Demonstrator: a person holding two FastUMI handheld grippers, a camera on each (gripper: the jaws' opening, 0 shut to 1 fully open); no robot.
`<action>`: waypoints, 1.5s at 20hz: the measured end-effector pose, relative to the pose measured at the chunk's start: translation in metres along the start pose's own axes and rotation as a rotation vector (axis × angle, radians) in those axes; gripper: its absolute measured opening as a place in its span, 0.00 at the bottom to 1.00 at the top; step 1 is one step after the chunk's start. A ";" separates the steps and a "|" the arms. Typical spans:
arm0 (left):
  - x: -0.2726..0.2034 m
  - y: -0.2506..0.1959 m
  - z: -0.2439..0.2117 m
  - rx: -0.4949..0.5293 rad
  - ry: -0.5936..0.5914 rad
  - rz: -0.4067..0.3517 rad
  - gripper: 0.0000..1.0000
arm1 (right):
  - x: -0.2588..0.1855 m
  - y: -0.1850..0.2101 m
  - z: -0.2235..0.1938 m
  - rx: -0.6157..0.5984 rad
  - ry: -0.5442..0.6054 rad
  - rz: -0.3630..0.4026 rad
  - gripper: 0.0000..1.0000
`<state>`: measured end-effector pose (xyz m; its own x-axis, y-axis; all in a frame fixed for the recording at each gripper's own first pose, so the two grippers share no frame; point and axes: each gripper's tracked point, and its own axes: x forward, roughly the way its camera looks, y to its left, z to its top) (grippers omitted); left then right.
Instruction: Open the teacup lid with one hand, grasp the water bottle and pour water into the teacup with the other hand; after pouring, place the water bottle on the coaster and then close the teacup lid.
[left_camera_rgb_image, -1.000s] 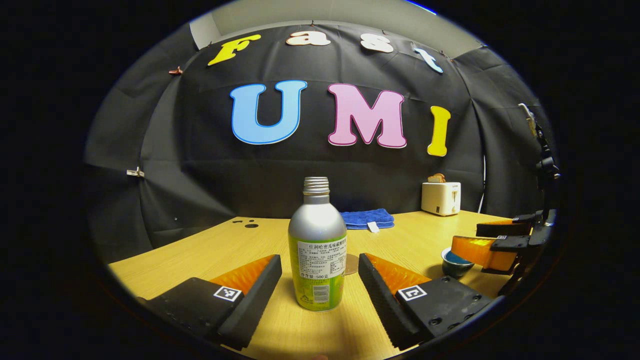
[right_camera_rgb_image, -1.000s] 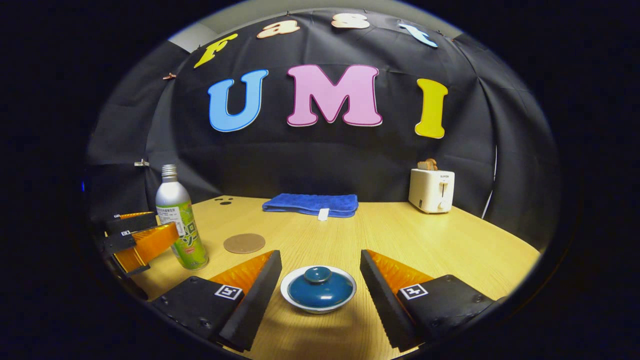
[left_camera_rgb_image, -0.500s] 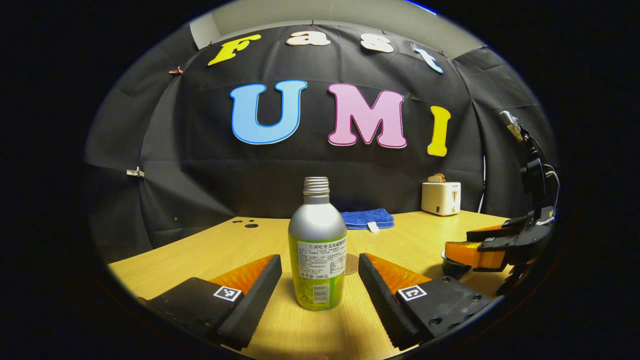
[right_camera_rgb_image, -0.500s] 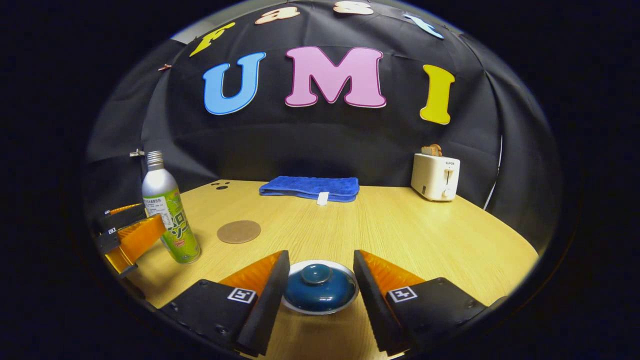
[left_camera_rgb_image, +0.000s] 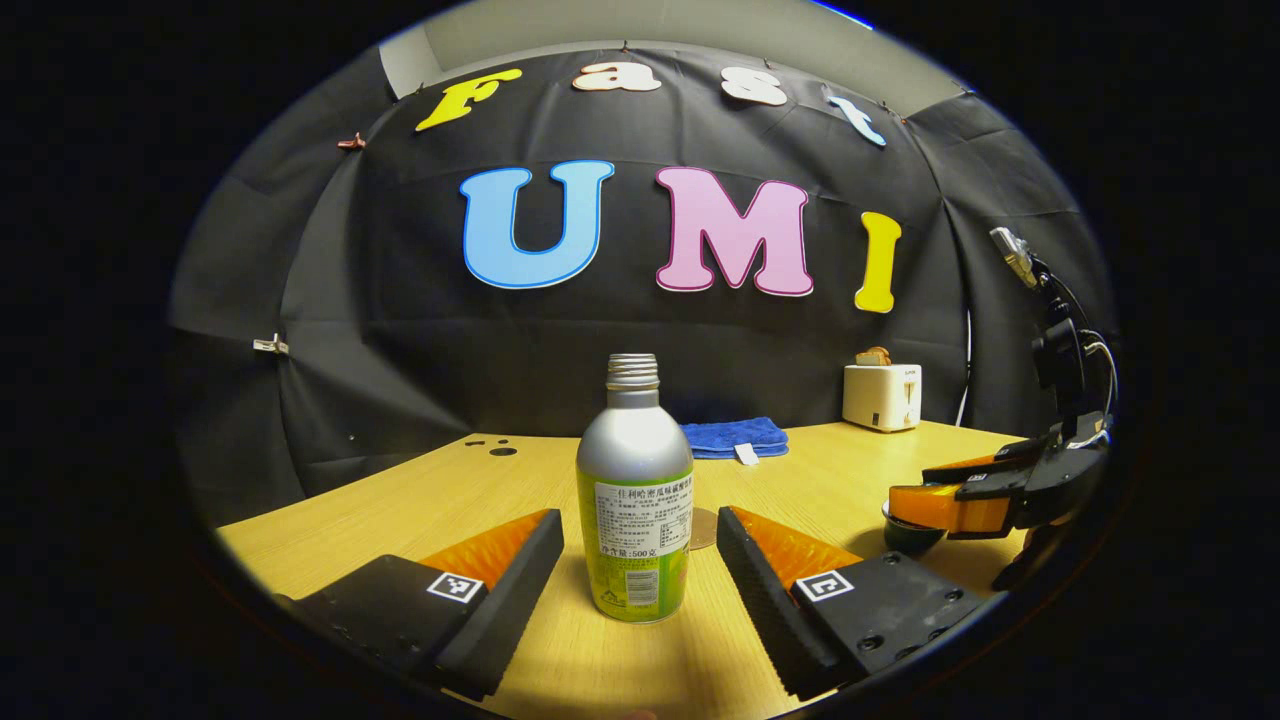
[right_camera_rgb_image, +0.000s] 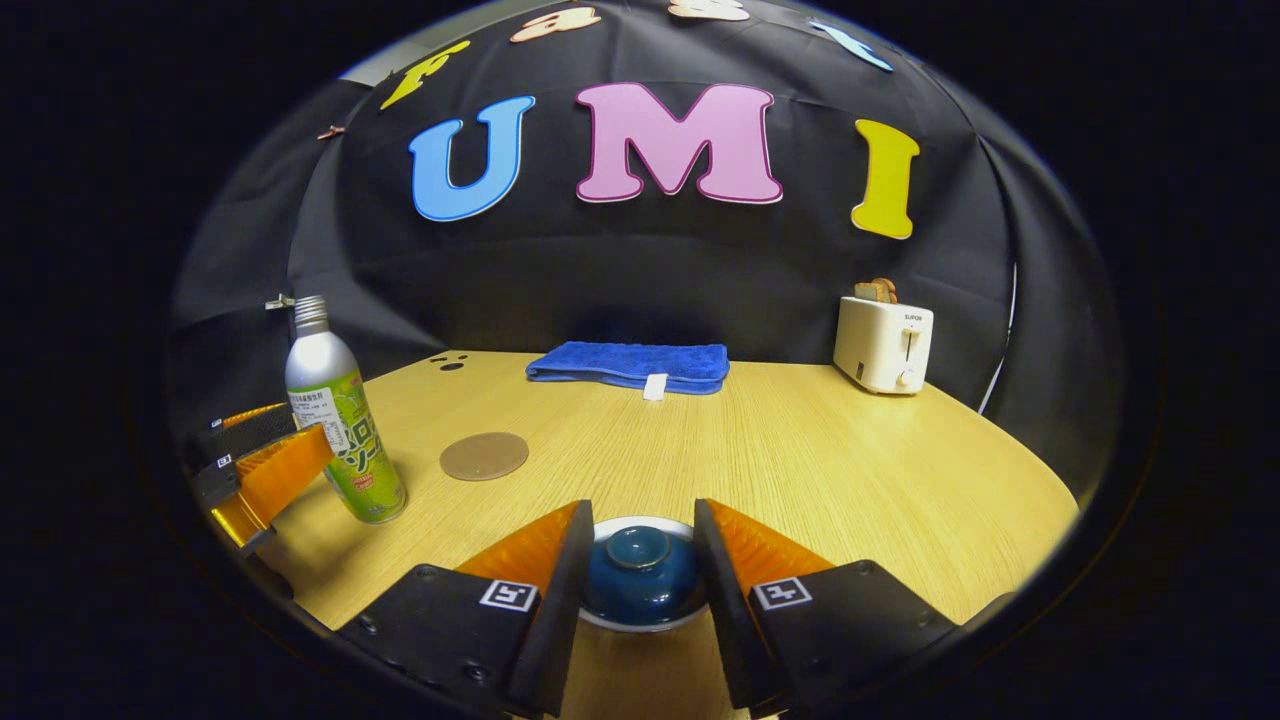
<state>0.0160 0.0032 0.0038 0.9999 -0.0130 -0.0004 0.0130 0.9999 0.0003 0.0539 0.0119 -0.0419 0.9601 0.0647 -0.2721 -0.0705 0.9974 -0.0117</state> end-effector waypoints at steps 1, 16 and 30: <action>0.000 0.000 -0.001 0.000 0.000 0.000 0.98 | 0.000 0.000 0.000 0.000 0.001 0.001 0.63; 0.002 0.000 -0.001 0.000 -0.002 0.000 0.98 | 0.000 0.001 0.007 -0.023 -0.033 0.013 0.33; 0.017 0.003 -0.001 0.000 -0.006 0.001 0.98 | -0.026 -0.049 0.033 0.035 -0.254 -0.074 0.28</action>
<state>0.0328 0.0055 0.0032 0.9999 -0.0118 0.0055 0.0118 0.9999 0.0001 0.0419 -0.0377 -0.0021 0.9997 -0.0070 -0.0217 0.0072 0.9999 0.0115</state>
